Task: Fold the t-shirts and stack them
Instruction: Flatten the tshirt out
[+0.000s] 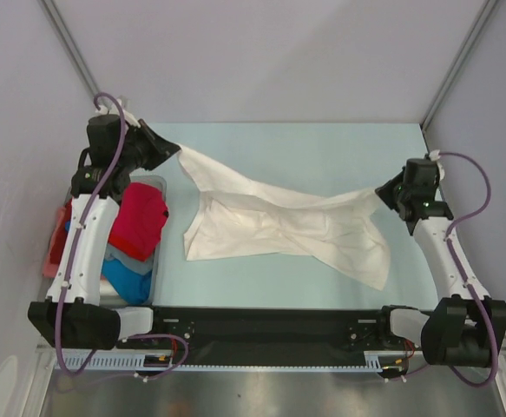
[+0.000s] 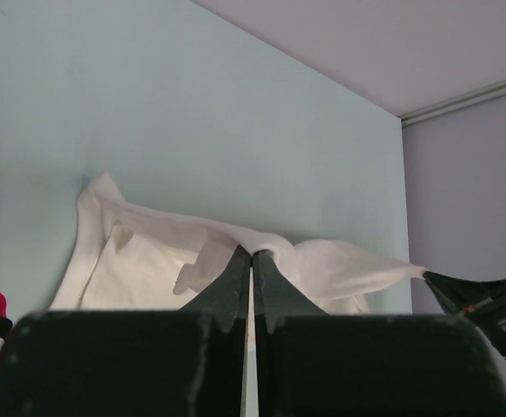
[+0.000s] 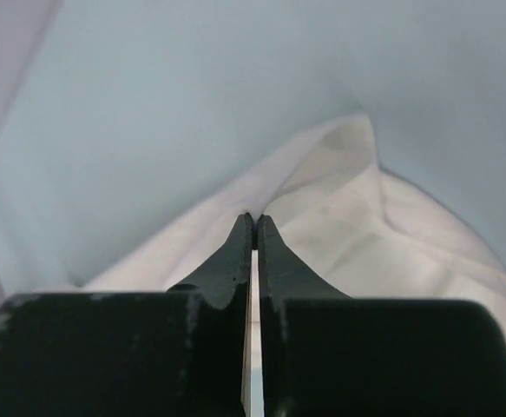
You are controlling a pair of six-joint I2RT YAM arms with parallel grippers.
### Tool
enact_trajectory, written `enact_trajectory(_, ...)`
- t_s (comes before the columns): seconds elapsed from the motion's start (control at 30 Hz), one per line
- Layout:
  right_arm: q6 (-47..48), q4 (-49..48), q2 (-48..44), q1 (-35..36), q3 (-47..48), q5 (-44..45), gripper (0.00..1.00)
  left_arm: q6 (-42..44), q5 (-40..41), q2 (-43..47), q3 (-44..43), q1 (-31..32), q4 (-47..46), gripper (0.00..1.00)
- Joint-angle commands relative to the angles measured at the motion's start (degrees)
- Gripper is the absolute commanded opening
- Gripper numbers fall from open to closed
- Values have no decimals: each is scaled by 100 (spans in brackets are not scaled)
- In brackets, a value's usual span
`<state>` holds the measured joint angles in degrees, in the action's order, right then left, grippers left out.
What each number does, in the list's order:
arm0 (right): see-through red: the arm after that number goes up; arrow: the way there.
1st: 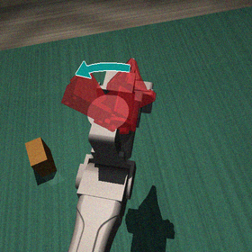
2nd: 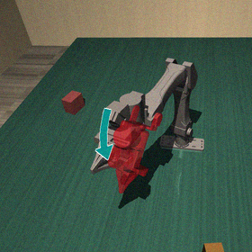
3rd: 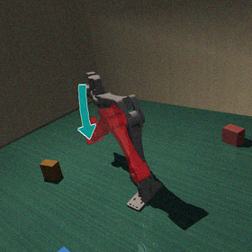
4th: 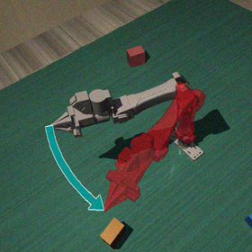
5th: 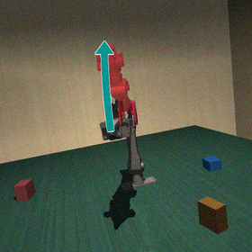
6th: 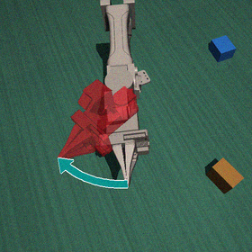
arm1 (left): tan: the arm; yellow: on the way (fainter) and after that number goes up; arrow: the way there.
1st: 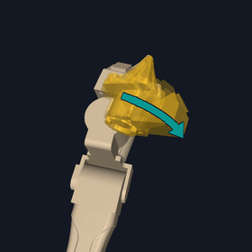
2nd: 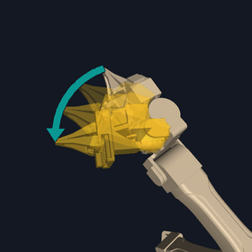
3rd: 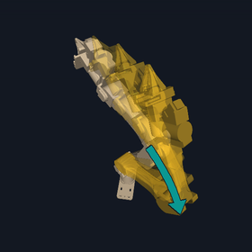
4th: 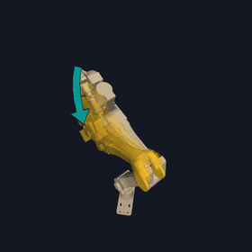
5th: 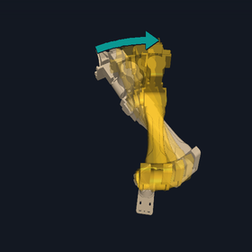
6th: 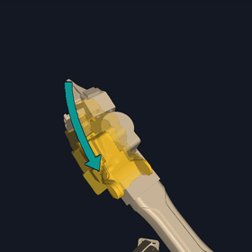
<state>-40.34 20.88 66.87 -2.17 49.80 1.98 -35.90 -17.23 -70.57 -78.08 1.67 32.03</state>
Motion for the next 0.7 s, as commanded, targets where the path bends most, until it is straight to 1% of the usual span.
enact_trajectory(0.0,175,310,-7,-152,1229,-417,0,162,-157,-229,-1222,-79,92,0)
enact_trajectory(0.07,254,547,-112,-169,1680,-557,0,197,-263,-239,-1620,-88,338,0)
enact_trajectory(0.1,298,609,-183,-187,2074,-628,0,224,-272,-125,-1953,-88,408,1)
enact_trajectory(0.13,333,766,-279,-230,2243,-715,0,250,-289,-37,-2095,-88,522,0)
enact_trajectory(0.2,360,899,-690,-266,2568,-892,0,285,-281,226,-2394,-88,593,0)
enact_trajectory(0.23,290,987,-867,-292,2831,-918,0,285,-254,541,-2465,-88,629,0)
enact_trajectory(0.3,272,1031,-1366,-327,3157,-1024,0,312,-140,859,-2649,-88,708,1)
enact_trajectory(0.33,307,1119,-1500,-327,3324,-1041,0,312,-70,1200,-2711,-88,725,0)
enact_trajectory(0.37,325,1180,-1667,-327,3717,-989,0,303,0,1342,-2773,-88,760,0)
enact_trajectory(0.47,483,1470,-2072,-327,4491,-779,0,215,141,1799,-3080,-88,778,0)
enact_trajectory(0.53,553,1698,-2309,-327,4836,-594,0,189,98,1845,-3475,-88,875,0)
enact_trajectory(0.57,623,1769,-2362,-327,5159,-411,0,171,89,1810,-3642,-88,936,0)
enact_trajectory(0.6,658,1857,-2406,-327,5328,-322,0,162,89,1757,-4027,-88,1015,0)
enact_trajectory(0.67,755,2121,-2442,-319,5679,-59,0,75,71,1678,-4267,-62,1060,0)
